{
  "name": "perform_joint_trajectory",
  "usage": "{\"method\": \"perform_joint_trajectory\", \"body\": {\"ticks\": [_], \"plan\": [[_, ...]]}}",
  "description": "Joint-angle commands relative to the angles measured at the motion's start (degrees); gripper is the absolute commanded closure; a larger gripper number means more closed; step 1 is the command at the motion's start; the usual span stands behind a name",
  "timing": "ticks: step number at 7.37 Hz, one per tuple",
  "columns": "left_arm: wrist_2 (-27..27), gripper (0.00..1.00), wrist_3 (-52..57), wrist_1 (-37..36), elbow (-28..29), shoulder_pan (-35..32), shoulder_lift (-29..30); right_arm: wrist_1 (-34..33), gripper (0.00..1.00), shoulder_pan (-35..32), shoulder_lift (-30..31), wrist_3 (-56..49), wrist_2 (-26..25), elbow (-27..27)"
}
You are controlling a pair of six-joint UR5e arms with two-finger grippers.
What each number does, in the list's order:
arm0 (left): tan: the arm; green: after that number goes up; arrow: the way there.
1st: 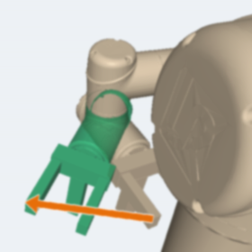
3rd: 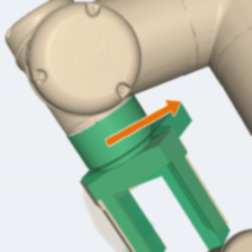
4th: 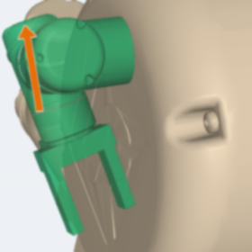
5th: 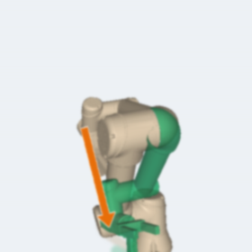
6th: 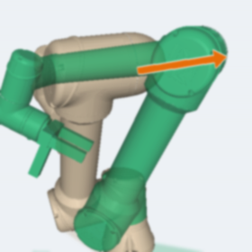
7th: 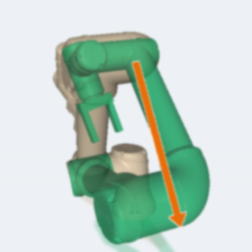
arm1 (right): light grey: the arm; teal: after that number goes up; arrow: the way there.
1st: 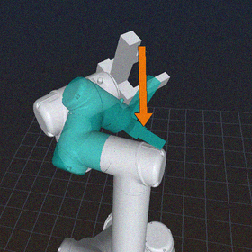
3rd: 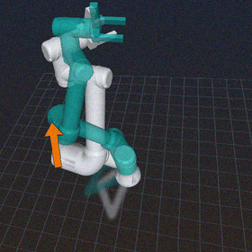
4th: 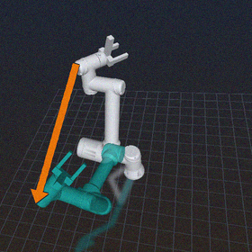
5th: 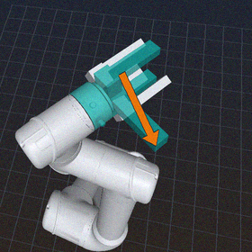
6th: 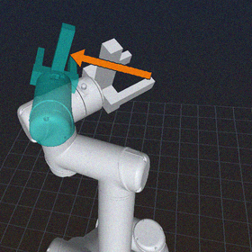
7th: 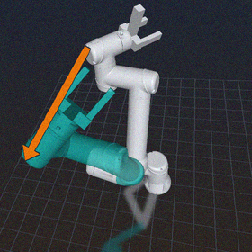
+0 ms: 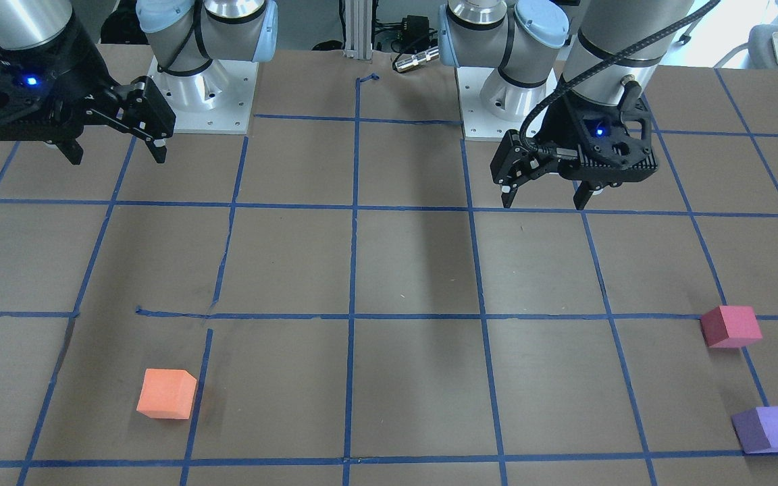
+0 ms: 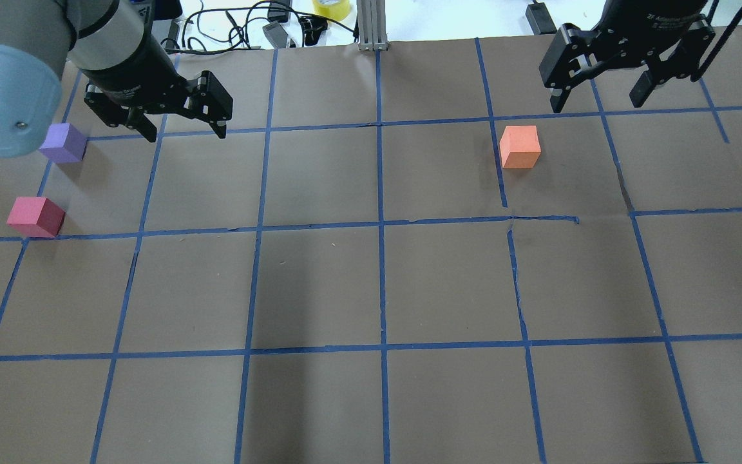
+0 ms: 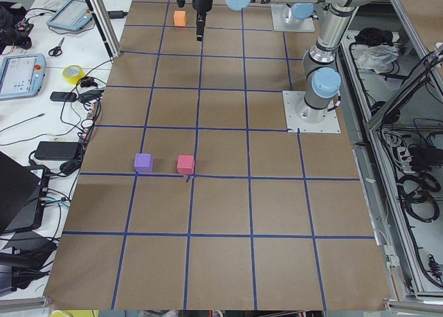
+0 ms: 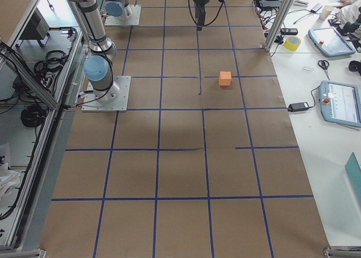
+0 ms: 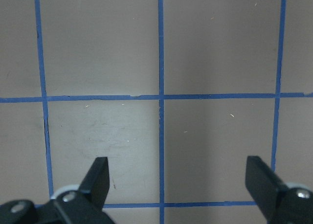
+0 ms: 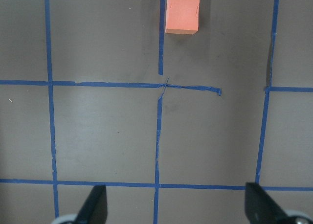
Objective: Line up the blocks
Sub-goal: 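Move the right gripper above the orange cube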
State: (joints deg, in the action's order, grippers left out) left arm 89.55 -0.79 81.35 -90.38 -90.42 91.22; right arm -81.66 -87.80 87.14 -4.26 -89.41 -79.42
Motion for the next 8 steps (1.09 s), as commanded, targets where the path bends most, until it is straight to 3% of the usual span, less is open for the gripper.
{"method": "perform_joint_trajectory", "body": {"ticks": [1, 4, 6, 8], "plan": [[0.10, 0.00, 0.00, -0.05, 0.03, -0.02, -0.60, -0.17, 0.00, -0.01, -0.04, 0.39, -0.15, -0.21], [0.10, 0.00, 4.62, 0.04, -0.06, -0.02, -0.61, -1.13, 0.00, 0.08, -0.12, 2.32, -0.23, -1.17], [0.01, 0.00, 5.10, -0.13, 0.03, -0.02, -0.26, -10.39, 0.00, 0.43, -1.09, 2.14, -0.67, -1.01], [-0.69, 0.00, 2.39, -0.13, 0.03, -0.02, 0.27, -12.38, 0.00, 0.43, -4.76, 1.45, -2.78, -1.09]]}}
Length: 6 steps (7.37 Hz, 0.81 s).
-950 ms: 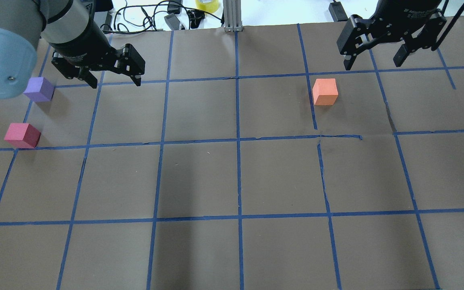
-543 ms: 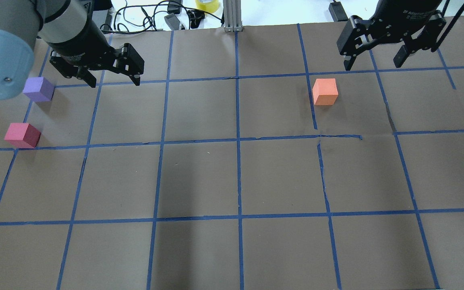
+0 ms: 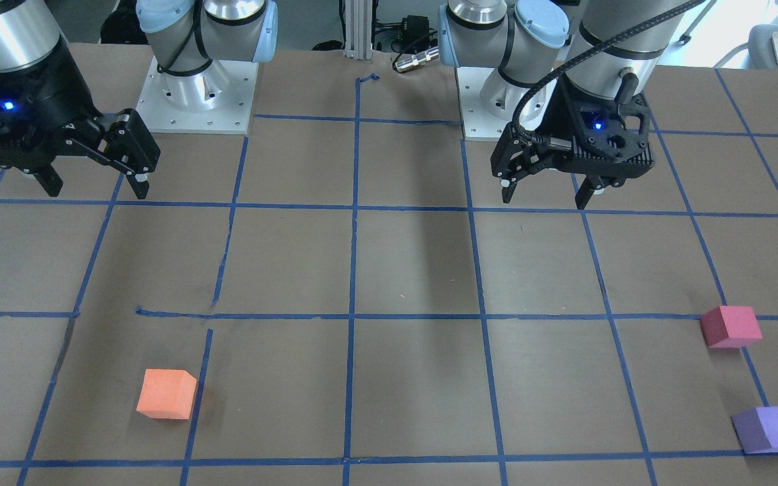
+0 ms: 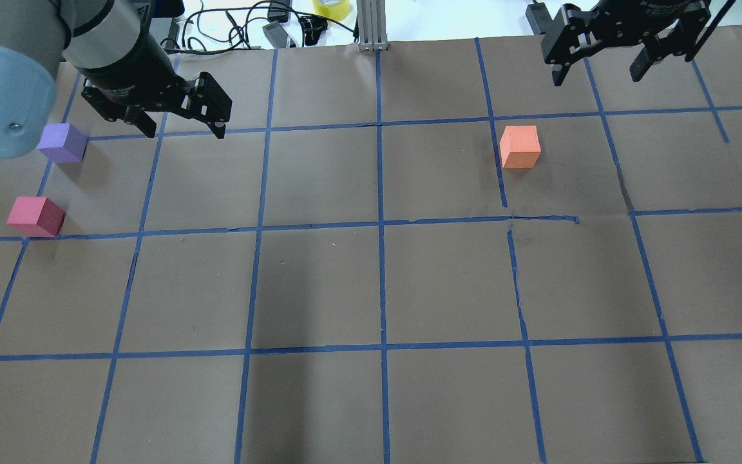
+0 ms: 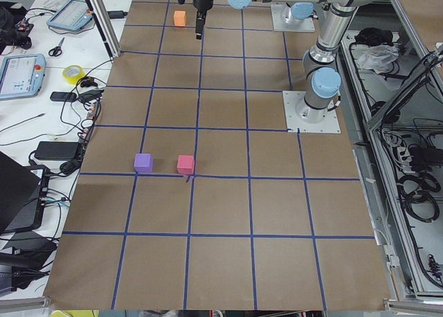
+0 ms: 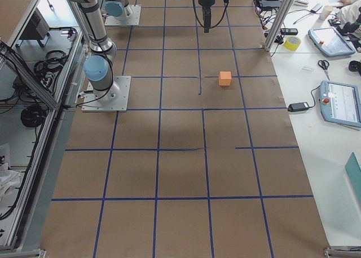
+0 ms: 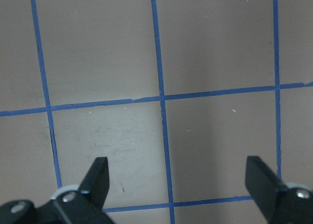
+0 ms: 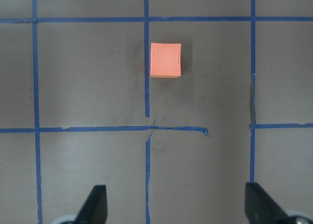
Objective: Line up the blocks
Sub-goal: 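Move the right gripper above the orange cube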
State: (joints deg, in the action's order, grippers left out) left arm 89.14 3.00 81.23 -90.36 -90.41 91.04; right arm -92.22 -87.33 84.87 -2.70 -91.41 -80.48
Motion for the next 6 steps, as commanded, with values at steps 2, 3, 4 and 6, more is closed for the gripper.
{"method": "perform_joint_trajectory", "body": {"ticks": [2, 3, 4, 6], "plan": [[-0.54, 0.00, -1.76, 0.07, 0.19, -0.02, 0.28, -10.40, 0.00, -0.03, -12.49, 0.50, -0.45, 0.93], [-0.46, 0.00, -1.68, 0.07, 0.01, -0.03, 0.10, -15.40, 0.00, -0.20, -14.89, 0.50, -0.35, 1.12], [-0.45, 0.00, -1.68, 0.07, 0.01, -0.03, 0.10, -17.88, 0.00, -0.21, -18.05, 0.85, -0.35, 1.21], [-0.72, 0.00, -3.60, 0.51, 0.10, -0.29, 0.01, -22.73, 0.00, -0.38, -24.03, 2.52, -0.44, 1.12]]}}
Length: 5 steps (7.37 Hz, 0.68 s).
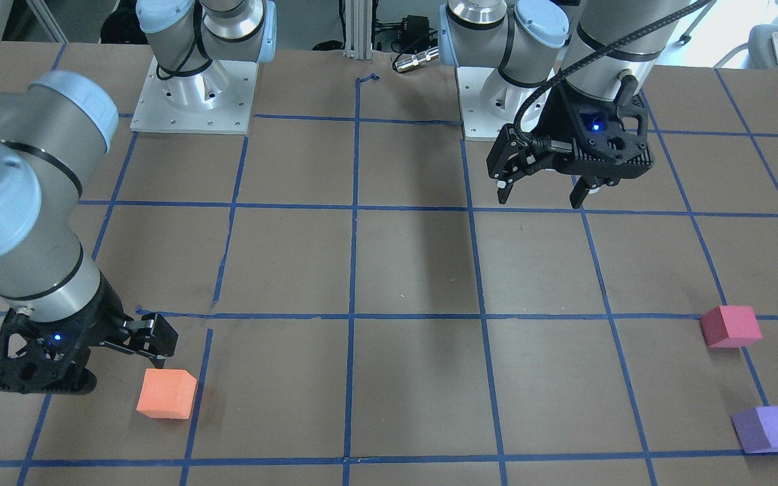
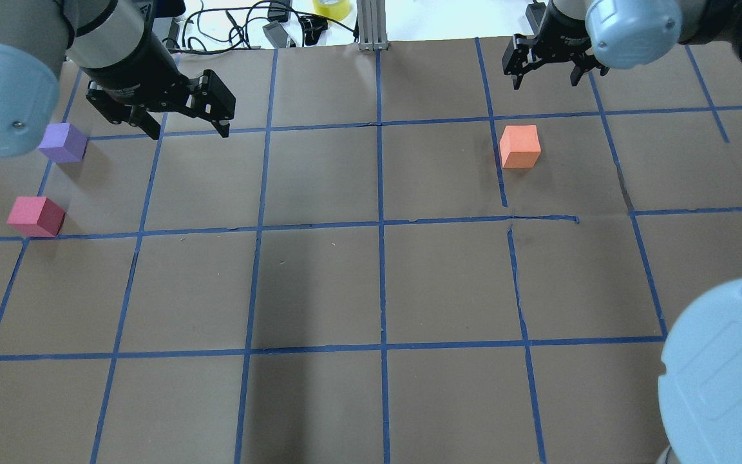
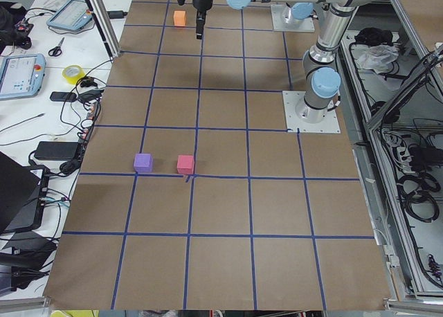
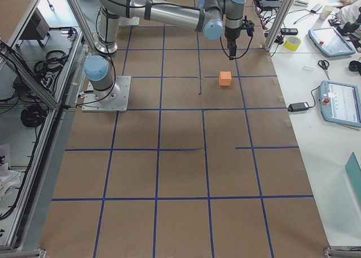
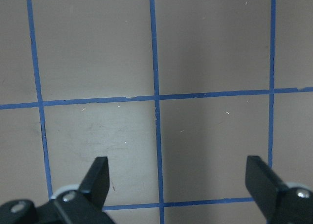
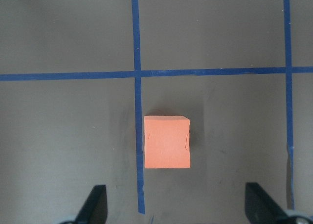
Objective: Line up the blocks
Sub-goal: 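Lower the right gripper and grasp the orange cube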
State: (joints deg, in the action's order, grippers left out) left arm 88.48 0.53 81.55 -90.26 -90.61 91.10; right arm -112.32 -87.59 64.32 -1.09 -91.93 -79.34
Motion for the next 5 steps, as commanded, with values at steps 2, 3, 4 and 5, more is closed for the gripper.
{"method": "perform_joint_trajectory", "body": {"ticks": [2, 3, 4, 5], "plan": [[-0.40, 0.00, -1.23, 0.01, 0.17, -0.09, -0.05, -5.18, 0.00, -0.48, -7.36, 0.83, -0.44, -0.64], [-4.06, 0.00, -1.14, 0.01, 0.26, 0.08, 0.04, -5.28, 0.00, -0.48, -7.72, 0.66, -0.53, -1.16], [-5.06, 0.00, -1.06, 0.01, 0.26, 0.09, 0.04, -5.28, 0.00, -0.30, -8.24, -0.13, -0.70, -1.52], [-4.63, 0.00, -0.36, 0.10, 0.44, 0.43, -0.14, -5.28, 0.00, -0.30, -9.47, 0.12, -0.71, -1.52]]}}
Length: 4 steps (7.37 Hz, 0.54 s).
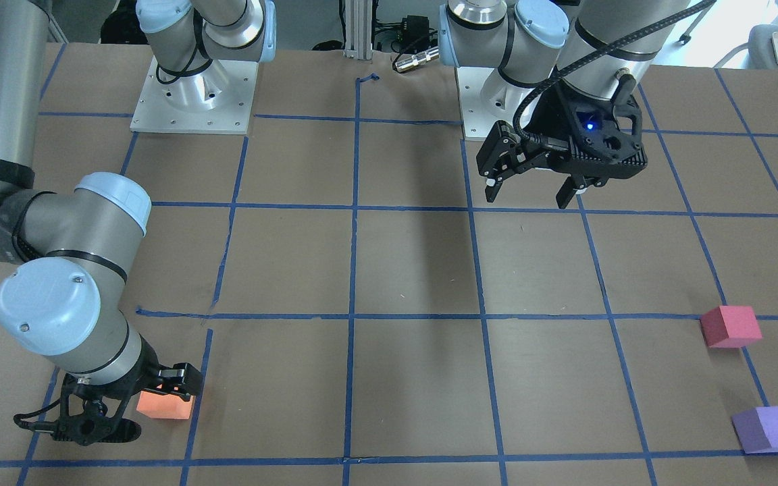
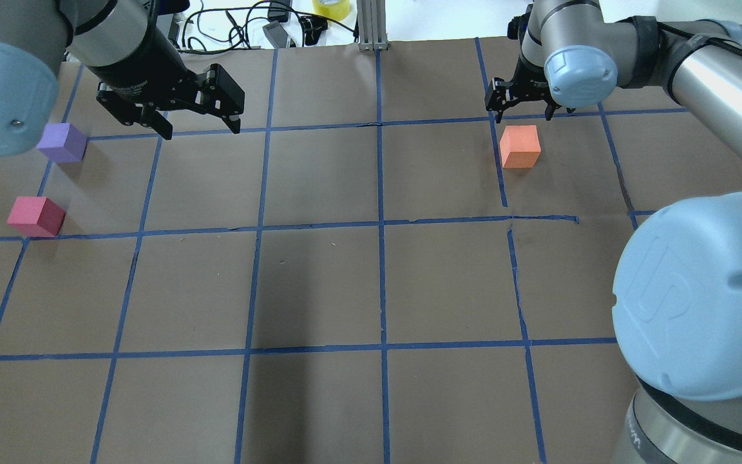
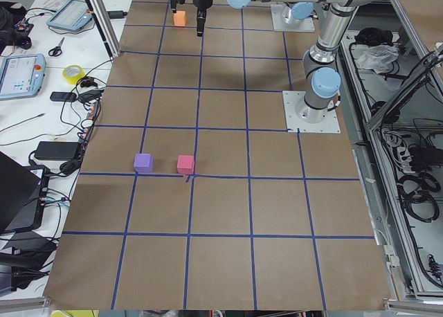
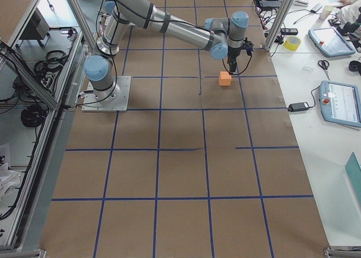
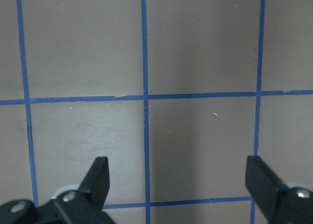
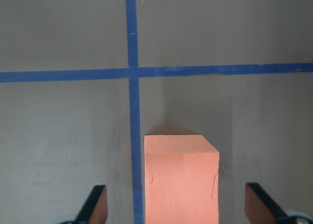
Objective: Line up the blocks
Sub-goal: 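Lower the right gripper and grasp the orange cube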
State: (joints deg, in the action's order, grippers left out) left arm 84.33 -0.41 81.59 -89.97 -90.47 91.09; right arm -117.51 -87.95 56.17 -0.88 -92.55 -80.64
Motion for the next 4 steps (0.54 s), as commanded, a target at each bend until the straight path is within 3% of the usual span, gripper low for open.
{"method": "perform_joint_trajectory", "body": {"ticks": [1, 3, 4], "plan": [[-0.40, 0.00, 0.58, 0.32, 0.24, 0.30, -0.29, -0.79, 0.00, 0.06, -2.98, -0.35, -0.09, -1.00], [1.96, 0.00, 0.32, -0.38, -0.29, 0.03, -0.30, -2.56, 0.00, -0.03, -3.43, -0.18, -0.18, -1.88], [6.68, 0.00, 0.58, -0.11, -0.46, 0.03, -0.47, -3.08, 0.01, 0.14, -3.08, -1.22, -0.96, -3.45]]}}
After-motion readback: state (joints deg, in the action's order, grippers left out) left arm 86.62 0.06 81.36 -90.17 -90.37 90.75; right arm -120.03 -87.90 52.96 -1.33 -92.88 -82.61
